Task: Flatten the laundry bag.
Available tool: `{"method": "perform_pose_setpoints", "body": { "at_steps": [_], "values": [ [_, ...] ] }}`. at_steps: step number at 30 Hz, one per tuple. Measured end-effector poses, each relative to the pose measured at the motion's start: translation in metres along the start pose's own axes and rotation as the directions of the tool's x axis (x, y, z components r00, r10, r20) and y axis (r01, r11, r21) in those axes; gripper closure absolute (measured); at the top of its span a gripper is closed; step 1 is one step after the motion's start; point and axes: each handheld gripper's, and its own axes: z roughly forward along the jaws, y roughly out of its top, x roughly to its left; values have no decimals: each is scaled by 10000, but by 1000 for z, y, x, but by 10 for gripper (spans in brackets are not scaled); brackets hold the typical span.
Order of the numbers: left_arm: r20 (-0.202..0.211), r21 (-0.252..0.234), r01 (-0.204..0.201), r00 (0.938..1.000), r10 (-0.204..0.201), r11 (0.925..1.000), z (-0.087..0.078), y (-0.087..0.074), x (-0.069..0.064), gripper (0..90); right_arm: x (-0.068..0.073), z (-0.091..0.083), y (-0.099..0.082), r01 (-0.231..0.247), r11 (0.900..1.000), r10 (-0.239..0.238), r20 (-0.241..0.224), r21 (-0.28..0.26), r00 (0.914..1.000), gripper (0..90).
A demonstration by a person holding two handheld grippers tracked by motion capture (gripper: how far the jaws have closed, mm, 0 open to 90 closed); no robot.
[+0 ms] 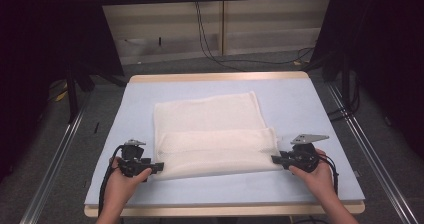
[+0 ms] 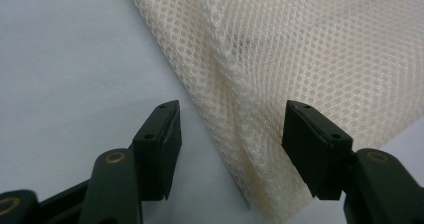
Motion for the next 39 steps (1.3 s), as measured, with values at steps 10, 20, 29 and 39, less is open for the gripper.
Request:
{"method": "perform_pose_setpoints", "body": {
  "at_steps": [10,20,29,39],
  "values": [
    [-53,113,-692,9976,692,9975,8,13,-10,802,0,-1,5,131,9999,-131,20,-76,9999,821],
    [-349,-601,-412,9986,391,9973,31,49,13,821,-8,12,26,255,9991,-236,556,-335,9982,827],
    [-268,-1141,125,9995,-157,9934,45,69,28,814,-21,29,45,170,9973,-87,1158,-709,9932,826],
    [142,-1775,29,9999,-4,9841,30,57,28,808,-14,14,32,523,9914,-407,977,-1200,9944,826]
  ]
}}
